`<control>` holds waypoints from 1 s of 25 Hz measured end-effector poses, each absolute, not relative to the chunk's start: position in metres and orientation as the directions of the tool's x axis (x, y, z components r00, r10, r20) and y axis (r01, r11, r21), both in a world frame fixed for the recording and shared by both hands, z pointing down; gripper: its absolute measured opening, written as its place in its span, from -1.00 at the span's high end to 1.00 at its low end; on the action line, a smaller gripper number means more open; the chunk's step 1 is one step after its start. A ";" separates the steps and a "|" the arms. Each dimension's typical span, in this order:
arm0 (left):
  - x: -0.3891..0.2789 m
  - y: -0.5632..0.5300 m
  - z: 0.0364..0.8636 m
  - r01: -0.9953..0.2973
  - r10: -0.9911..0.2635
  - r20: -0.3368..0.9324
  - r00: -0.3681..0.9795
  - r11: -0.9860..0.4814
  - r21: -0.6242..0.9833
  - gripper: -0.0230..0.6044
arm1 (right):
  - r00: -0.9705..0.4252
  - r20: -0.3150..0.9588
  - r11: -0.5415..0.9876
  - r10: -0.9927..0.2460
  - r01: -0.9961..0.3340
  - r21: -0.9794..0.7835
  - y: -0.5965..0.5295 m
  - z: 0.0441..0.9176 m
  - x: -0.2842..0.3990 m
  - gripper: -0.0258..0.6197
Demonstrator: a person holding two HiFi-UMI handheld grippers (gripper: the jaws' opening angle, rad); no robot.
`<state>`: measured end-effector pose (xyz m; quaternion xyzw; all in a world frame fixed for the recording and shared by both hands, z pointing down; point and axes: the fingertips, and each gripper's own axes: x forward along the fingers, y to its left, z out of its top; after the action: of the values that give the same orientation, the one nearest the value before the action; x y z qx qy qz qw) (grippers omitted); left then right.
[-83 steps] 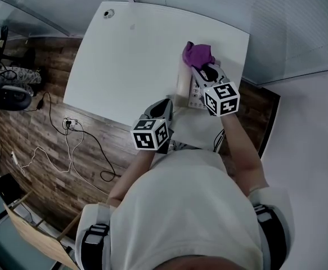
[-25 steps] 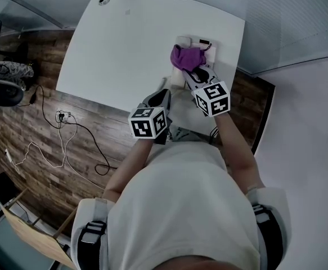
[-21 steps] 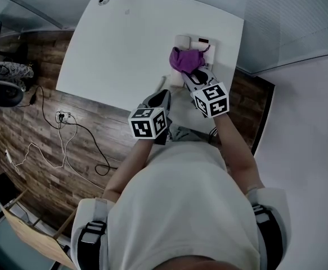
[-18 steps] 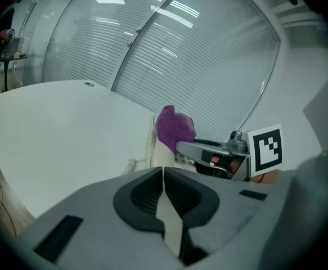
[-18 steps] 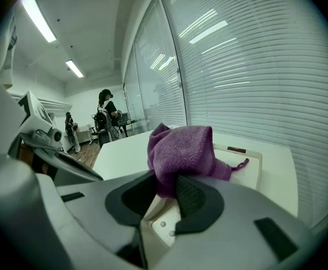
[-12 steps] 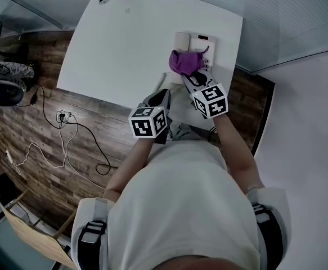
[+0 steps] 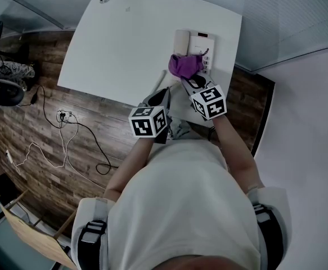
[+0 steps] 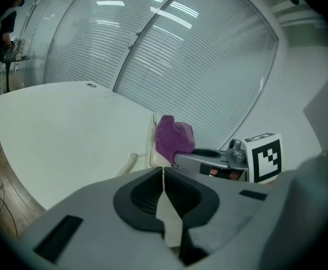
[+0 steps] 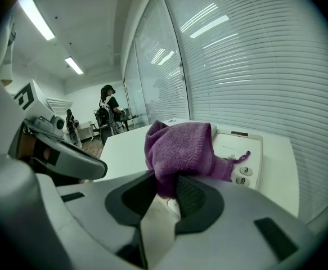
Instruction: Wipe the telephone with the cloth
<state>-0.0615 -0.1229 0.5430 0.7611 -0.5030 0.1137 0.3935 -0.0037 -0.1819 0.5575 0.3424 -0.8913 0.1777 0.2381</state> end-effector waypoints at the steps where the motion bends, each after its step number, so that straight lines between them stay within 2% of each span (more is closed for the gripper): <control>1: -0.061 -0.122 0.542 -0.855 -0.677 0.568 0.468 -0.184 0.485 0.83 | -0.652 0.548 0.701 -0.524 -0.695 -0.157 -0.181 0.558 -0.004 0.60; 25: -0.061 -0.122 0.537 -0.856 -0.691 0.555 0.464 -0.188 0.481 0.83 | -0.641 0.603 0.719 -0.475 -0.678 -0.155 -0.157 0.578 -0.004 0.60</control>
<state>-0.0607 -0.1224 0.5371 0.7633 -0.5066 0.1070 0.3862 -0.0041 -0.1569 0.5780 0.3251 -0.8864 0.1869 0.2715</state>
